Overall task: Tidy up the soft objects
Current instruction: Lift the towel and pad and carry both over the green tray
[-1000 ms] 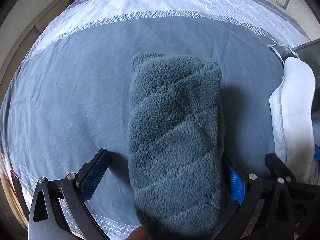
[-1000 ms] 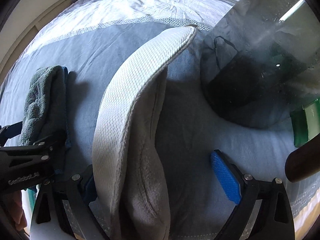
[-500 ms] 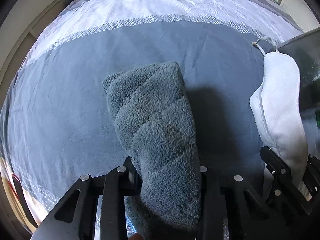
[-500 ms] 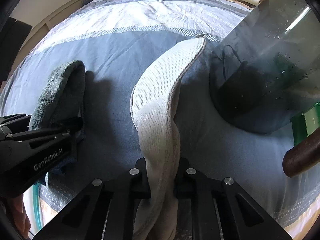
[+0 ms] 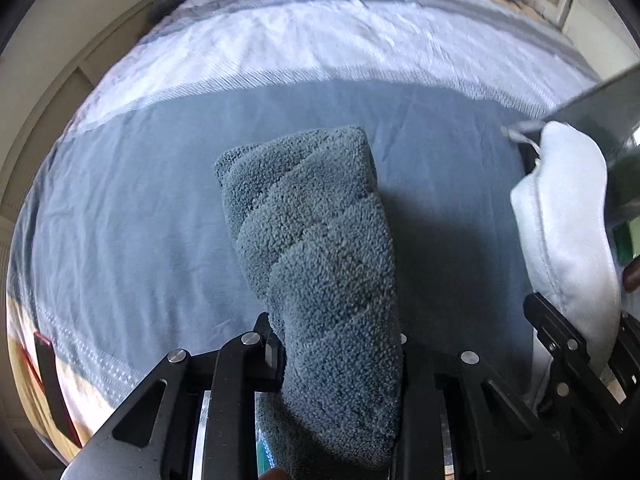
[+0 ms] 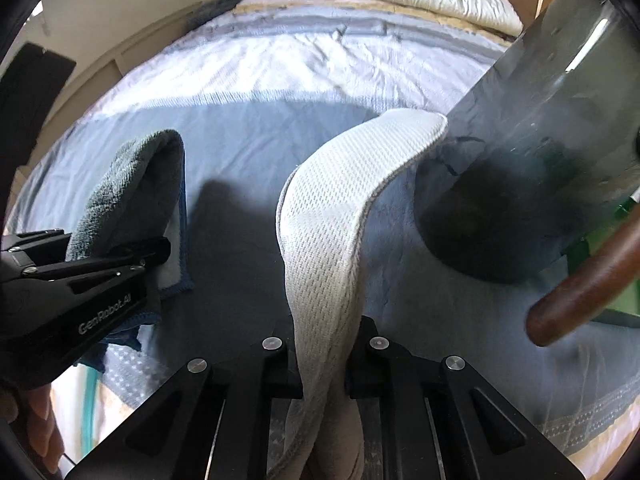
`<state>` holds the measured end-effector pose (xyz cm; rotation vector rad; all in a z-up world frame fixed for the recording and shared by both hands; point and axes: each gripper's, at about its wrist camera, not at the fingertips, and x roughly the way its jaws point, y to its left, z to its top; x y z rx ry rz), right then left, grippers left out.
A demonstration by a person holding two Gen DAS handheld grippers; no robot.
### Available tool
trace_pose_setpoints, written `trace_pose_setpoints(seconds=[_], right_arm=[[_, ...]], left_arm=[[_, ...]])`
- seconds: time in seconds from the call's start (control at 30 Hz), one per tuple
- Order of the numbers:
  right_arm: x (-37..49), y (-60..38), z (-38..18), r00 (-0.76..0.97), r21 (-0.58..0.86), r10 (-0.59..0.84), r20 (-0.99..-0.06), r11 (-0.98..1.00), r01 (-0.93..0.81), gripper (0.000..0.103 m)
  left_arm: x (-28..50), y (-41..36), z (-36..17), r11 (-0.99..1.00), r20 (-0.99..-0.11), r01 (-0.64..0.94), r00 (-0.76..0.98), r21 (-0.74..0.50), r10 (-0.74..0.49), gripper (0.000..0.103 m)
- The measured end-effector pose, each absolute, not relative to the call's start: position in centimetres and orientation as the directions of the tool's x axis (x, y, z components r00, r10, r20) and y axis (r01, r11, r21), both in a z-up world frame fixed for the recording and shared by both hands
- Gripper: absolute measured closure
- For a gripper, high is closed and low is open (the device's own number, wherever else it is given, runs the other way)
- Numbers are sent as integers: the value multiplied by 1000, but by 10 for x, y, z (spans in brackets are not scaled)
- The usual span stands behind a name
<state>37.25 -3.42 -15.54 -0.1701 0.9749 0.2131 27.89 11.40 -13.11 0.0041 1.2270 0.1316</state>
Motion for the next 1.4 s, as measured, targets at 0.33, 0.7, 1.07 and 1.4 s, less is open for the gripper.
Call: trace_pose_setpoints(seconds=[0.33, 0.7, 1.07, 1.4], right_arm=[[333, -32, -102, 634, 1, 209, -745, 950, -312, 93], [237, -98, -82, 719, 34, 298, -628, 933, -357, 93], [137, -173, -35, 819, 31, 295, -493, 946, -322, 93], [76, -283, -32, 884, -23, 138, -447, 986, -166, 93]], left_arm=[[232, 104, -82, 984, -890, -156, 433, 82, 142, 81], [190, 81, 0, 983, -797, -172, 585, 60, 151, 81], [105, 8, 79, 995, -696, -92, 713, 26, 84, 81], [91, -102, 103, 993, -635, 121, 767, 4, -91, 80]])
